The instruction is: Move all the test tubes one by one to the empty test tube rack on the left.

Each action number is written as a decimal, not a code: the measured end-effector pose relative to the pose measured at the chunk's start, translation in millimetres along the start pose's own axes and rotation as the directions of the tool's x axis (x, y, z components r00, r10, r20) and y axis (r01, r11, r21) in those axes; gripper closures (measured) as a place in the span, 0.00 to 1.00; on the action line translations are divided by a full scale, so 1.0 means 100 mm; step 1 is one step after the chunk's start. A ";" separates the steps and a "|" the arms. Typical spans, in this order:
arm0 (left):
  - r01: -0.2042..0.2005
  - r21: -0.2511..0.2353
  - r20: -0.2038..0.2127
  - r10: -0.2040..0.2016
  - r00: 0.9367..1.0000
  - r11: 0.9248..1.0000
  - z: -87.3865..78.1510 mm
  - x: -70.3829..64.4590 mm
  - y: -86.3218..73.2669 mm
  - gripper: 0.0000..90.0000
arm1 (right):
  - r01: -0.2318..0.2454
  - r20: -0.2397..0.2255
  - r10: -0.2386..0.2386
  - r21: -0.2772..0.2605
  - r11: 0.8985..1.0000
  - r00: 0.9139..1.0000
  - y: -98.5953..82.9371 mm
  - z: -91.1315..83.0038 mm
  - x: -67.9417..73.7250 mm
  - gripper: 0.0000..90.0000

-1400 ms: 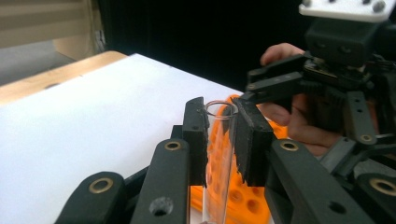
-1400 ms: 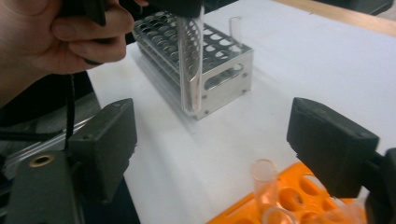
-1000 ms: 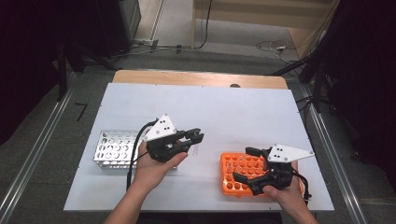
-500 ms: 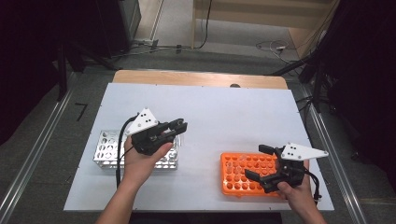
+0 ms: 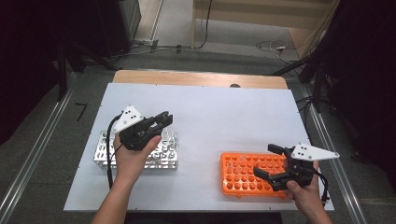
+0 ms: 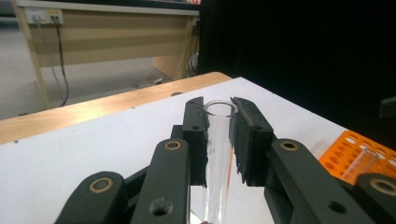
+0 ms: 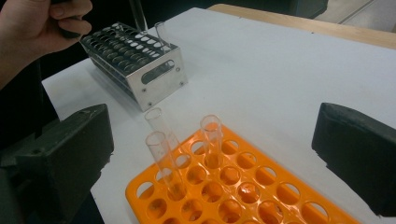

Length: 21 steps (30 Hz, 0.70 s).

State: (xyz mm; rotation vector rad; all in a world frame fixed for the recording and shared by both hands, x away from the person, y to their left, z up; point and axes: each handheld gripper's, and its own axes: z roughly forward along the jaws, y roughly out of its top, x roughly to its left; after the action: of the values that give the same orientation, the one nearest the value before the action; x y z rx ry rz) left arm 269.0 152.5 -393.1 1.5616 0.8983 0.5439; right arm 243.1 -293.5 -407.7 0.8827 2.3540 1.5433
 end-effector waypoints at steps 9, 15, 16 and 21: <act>0.022 -0.013 -0.074 -0.023 0.997 1.000 0.02 0.14 -0.11 0.85 | -0.013 0.018 0.013 -0.004 1.000 1.000 -0.04 -0.06 -0.05 0.00; 0.046 -0.008 -0.122 -0.047 0.991 0.999 0.06 0.19 -0.21 0.85 | -0.013 0.020 0.013 0.001 1.000 1.000 -0.04 -0.05 -0.06 0.00; 0.046 -0.005 -0.126 -0.046 0.991 0.999 0.06 0.19 -0.21 0.85 | -0.011 0.020 0.011 0.001 1.000 1.000 -0.04 -0.05 -0.06 0.00; 0.036 0.000 -0.127 -0.036 0.991 0.999 0.10 0.18 -0.24 0.85 | -0.014 0.019 0.014 0.001 1.000 1.000 -0.04 -0.05 -0.06 0.00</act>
State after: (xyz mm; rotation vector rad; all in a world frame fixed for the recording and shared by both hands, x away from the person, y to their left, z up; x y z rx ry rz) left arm 281.6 160.9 -420.7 1.5226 1.0221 0.6224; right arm 243.8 -302.2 -410.0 0.9118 2.3410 1.5318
